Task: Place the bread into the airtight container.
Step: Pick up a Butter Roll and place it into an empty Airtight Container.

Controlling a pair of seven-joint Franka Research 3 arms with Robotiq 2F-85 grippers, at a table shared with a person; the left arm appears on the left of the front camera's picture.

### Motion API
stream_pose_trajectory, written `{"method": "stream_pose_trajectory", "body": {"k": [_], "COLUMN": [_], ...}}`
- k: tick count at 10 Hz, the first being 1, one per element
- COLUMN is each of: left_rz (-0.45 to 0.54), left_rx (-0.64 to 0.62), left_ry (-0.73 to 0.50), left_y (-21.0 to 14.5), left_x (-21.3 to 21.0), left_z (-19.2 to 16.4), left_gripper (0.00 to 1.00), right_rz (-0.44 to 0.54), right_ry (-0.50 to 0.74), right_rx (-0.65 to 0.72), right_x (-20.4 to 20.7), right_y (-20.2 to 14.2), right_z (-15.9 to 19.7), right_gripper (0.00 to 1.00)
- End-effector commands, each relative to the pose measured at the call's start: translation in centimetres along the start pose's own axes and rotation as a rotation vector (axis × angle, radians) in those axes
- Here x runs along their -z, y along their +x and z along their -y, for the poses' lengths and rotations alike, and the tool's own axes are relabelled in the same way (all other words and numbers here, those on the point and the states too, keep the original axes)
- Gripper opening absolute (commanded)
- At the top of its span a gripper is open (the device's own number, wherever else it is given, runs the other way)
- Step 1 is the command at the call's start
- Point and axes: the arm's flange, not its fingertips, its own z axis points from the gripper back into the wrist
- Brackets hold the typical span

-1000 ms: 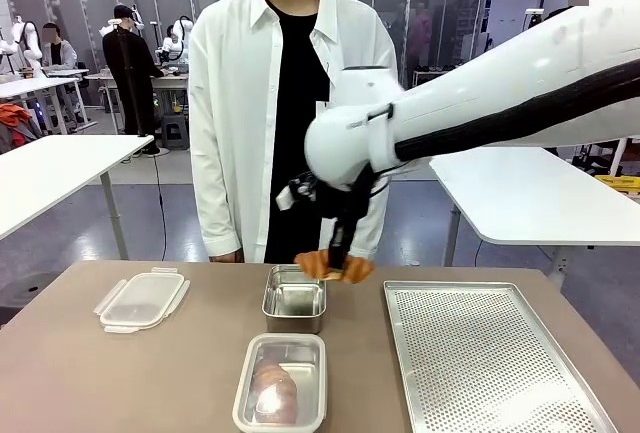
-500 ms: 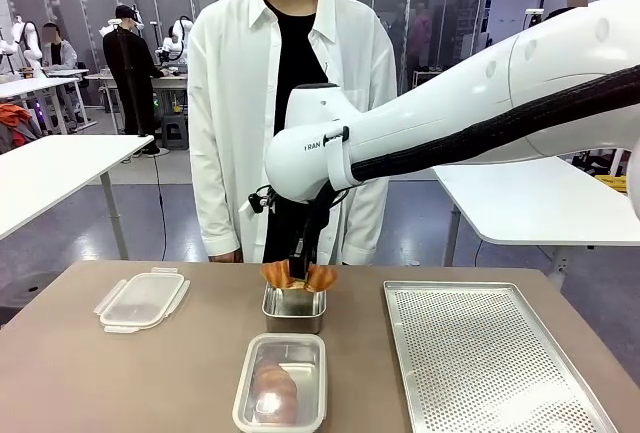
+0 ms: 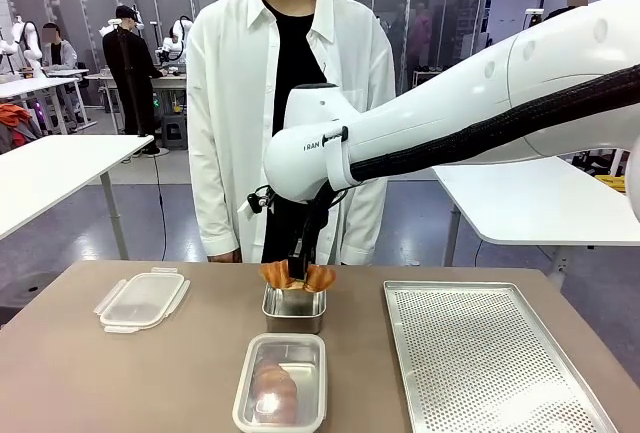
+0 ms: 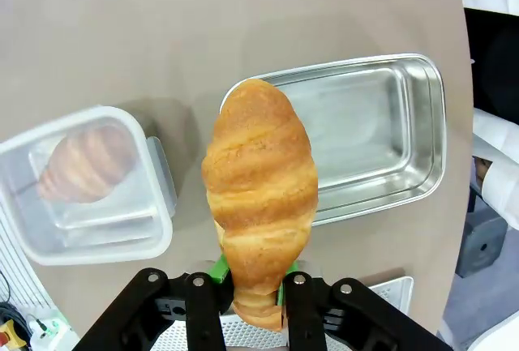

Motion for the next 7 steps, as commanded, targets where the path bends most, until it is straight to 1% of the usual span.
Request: {"method": "stream_pose_trajectory", "body": {"k": [1, 2, 3, 4, 5, 6, 7], "left_rz": [0.002, 0.002, 0.002, 0.002, 0.002, 0.002, 0.002], "left_rx": [0.008, 0.008, 0.008, 0.008, 0.008, 0.008, 0.008], "left_ry": [-0.007, -0.007, -0.007, -0.007, -0.007, -0.007, -0.007], "left_y": [0.0, 0.0, 0.0, 0.0, 0.0, 0.0, 0.0], "left_x": [0.0, 0.0, 0.0, 0.0, 0.0, 0.0, 0.0], "left_z": [0.1, 0.1, 0.1, 0.1, 0.1, 0.1, 0.1], "left_gripper": [1.0, 1.0, 1.0, 1.0, 1.0, 1.0, 1.0], "right_rz": [0.0, 0.054, 0.11, 0.152, 0.163, 0.196, 0.202], "right_ry": [0.0, 0.027, 0.012, 0.03, 0.045, -0.001, -0.023], "right_rx": [0.0, 0.143, 0.239, 0.367, 0.504, 0.598, 0.709], "right_x": [0.0, -0.5, -0.6, -0.6, -0.4, 0.1, 1.0], "right_y": [0.0, 0.7, 1.4, 2.3, 2.9, 3.4, 3.5], "right_z": [0.0, 1.7, 2.6, 3.1, 3.5, 3.9, 4.3], "right_gripper": [0.18, 0.18, 0.18, 0.18, 0.18, 0.18, 0.18]}}
